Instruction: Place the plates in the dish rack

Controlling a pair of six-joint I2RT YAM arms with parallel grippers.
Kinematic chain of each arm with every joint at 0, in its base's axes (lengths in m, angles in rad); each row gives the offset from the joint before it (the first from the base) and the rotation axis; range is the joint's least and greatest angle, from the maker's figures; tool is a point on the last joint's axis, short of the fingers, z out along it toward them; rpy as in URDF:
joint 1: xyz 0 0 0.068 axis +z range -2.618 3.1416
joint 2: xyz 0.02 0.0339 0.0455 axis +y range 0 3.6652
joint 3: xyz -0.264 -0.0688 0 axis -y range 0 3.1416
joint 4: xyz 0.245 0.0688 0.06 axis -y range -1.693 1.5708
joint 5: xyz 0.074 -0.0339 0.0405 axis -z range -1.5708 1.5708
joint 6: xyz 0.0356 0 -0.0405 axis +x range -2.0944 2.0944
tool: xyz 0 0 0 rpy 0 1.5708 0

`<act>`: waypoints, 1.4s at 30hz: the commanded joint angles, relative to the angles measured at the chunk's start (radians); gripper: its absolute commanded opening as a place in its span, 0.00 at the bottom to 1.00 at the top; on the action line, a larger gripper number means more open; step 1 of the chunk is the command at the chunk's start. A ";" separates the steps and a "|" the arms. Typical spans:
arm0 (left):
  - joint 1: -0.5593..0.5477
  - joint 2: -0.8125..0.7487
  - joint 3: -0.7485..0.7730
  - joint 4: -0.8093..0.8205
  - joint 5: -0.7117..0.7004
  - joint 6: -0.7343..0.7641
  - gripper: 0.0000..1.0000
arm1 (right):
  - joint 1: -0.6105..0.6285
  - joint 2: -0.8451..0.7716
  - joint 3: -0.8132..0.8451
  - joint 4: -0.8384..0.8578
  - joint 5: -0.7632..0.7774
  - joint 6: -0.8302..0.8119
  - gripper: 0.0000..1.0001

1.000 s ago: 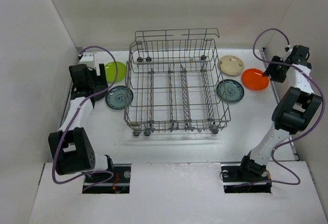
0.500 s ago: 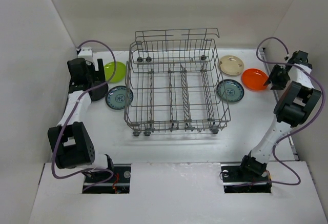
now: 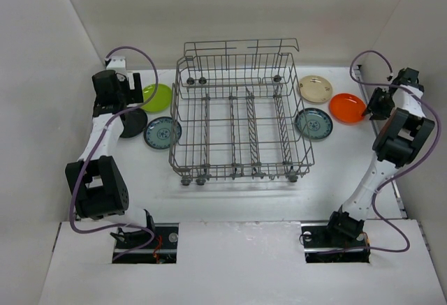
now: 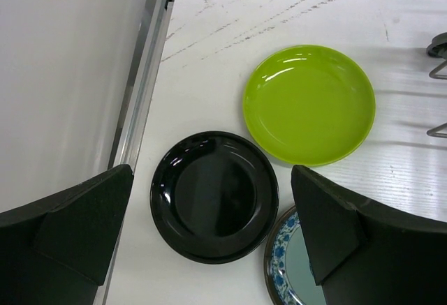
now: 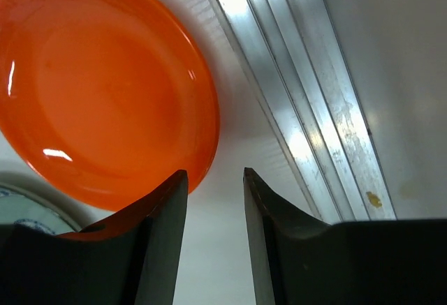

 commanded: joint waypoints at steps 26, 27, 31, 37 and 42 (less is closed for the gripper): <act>-0.048 0.076 0.138 -0.048 -0.006 0.035 1.00 | 0.022 0.081 0.122 0.036 0.064 0.006 0.00; -0.044 0.071 0.130 -0.044 -0.004 0.035 1.00 | 0.022 0.055 0.107 0.048 0.063 0.011 0.00; -0.031 0.051 0.090 -0.024 -0.003 0.027 1.00 | 0.030 -0.060 0.047 0.092 0.050 0.024 0.00; -0.022 0.030 0.047 -0.001 0.002 0.020 1.00 | 0.039 -0.212 -0.032 0.139 0.032 0.032 0.00; -0.008 0.011 0.009 0.019 0.005 0.017 1.00 | 0.060 -0.359 -0.206 0.201 0.010 0.046 0.00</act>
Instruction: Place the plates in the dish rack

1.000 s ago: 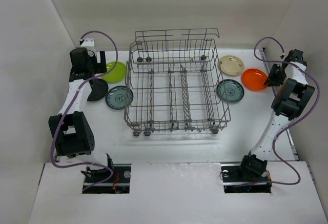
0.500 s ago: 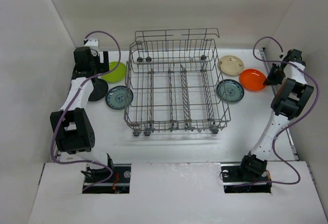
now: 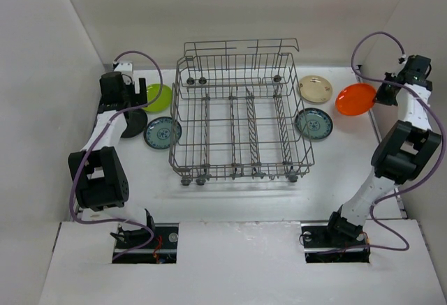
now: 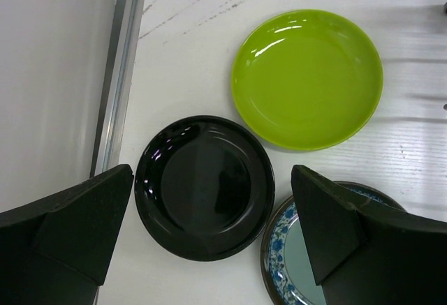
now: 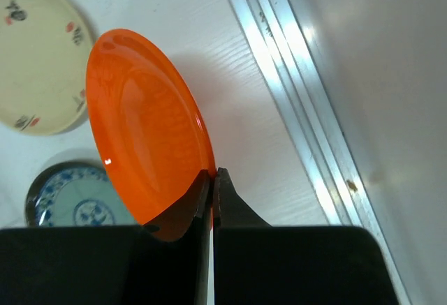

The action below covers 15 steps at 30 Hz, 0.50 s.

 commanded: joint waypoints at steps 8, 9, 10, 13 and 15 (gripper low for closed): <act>0.025 -0.086 -0.035 0.060 0.024 -0.008 1.00 | 0.043 -0.280 -0.269 0.133 -0.037 0.083 0.00; 0.028 -0.085 -0.038 0.060 0.024 -0.009 1.00 | 0.045 -0.312 -0.295 0.140 -0.041 0.098 0.00; 0.032 -0.082 -0.041 0.061 0.024 -0.009 1.00 | 0.048 -0.341 -0.318 0.146 -0.046 0.110 0.00; 0.040 -0.072 -0.052 0.061 0.024 -0.017 1.00 | 0.054 -0.415 -0.366 0.147 -0.047 0.117 0.00; 0.046 -0.066 -0.061 0.069 0.024 -0.026 1.00 | 0.068 -0.480 -0.400 0.155 -0.044 0.106 0.00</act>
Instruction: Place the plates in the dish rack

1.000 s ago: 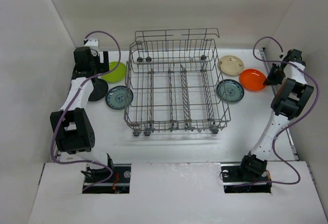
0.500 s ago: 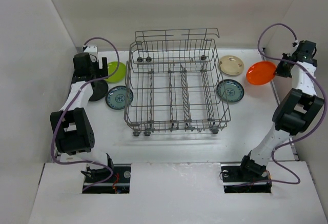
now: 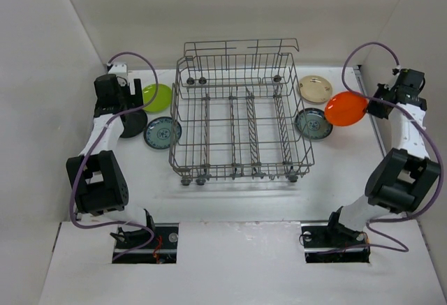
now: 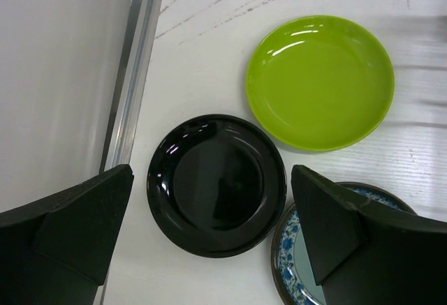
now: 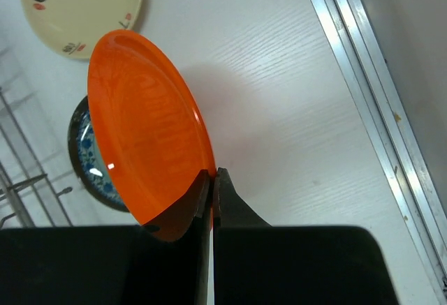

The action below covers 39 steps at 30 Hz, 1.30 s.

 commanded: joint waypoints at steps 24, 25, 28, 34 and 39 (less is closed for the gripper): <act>0.080 0.039 -0.099 0.111 0.080 -0.068 1.00 | 0.491 -0.203 0.221 0.455 -0.047 -0.525 0.00; 0.082 0.039 -0.099 0.111 0.080 -0.066 1.00 | 0.516 -0.189 0.222 0.470 -0.061 -0.574 0.00; 0.089 0.040 -0.097 0.111 0.080 -0.065 1.00 | 0.583 -0.157 0.204 0.501 -0.100 -0.743 0.00; 0.106 0.040 -0.097 0.113 0.080 -0.066 1.00 | 0.660 -0.131 0.109 0.538 -0.199 -1.033 0.00; 0.112 0.037 -0.126 0.136 0.080 -0.069 1.00 | 0.691 -0.102 0.051 0.561 -0.247 -1.188 0.00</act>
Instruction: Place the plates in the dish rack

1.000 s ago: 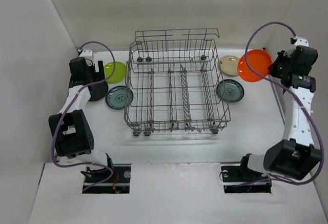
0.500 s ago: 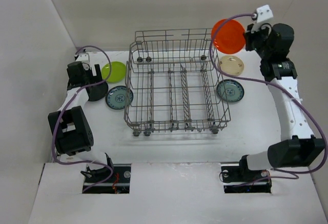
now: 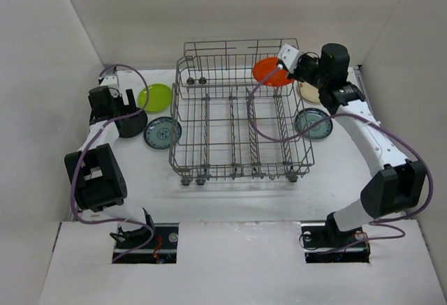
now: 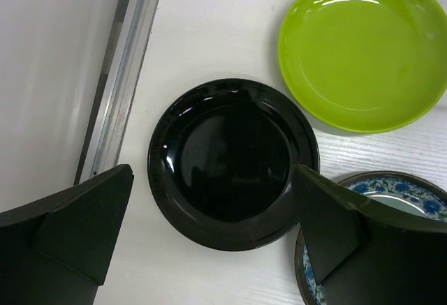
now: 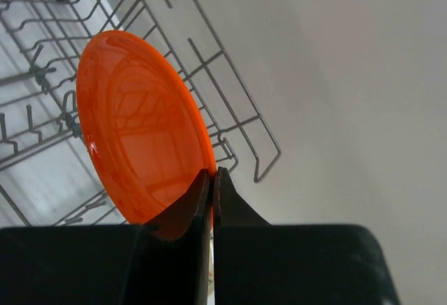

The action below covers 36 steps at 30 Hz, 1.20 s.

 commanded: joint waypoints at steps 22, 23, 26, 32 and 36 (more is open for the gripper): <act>0.005 0.025 0.003 0.057 0.008 -0.038 1.00 | 0.070 0.157 -0.103 0.206 -0.079 -0.381 0.00; 0.006 0.026 0.005 0.059 0.008 -0.038 1.00 | 0.075 0.163 -0.101 0.206 -0.070 -0.379 0.00; 0.008 0.031 0.012 0.054 0.010 -0.038 1.00 | 0.096 0.180 -0.094 0.207 -0.032 -0.356 0.00; 0.008 0.034 0.019 0.059 0.008 -0.038 1.00 | 0.132 0.199 -0.084 0.201 0.031 -0.312 0.00; 0.008 0.043 0.029 0.059 0.010 -0.038 1.00 | 0.136 0.209 -0.101 0.201 0.063 -0.313 0.00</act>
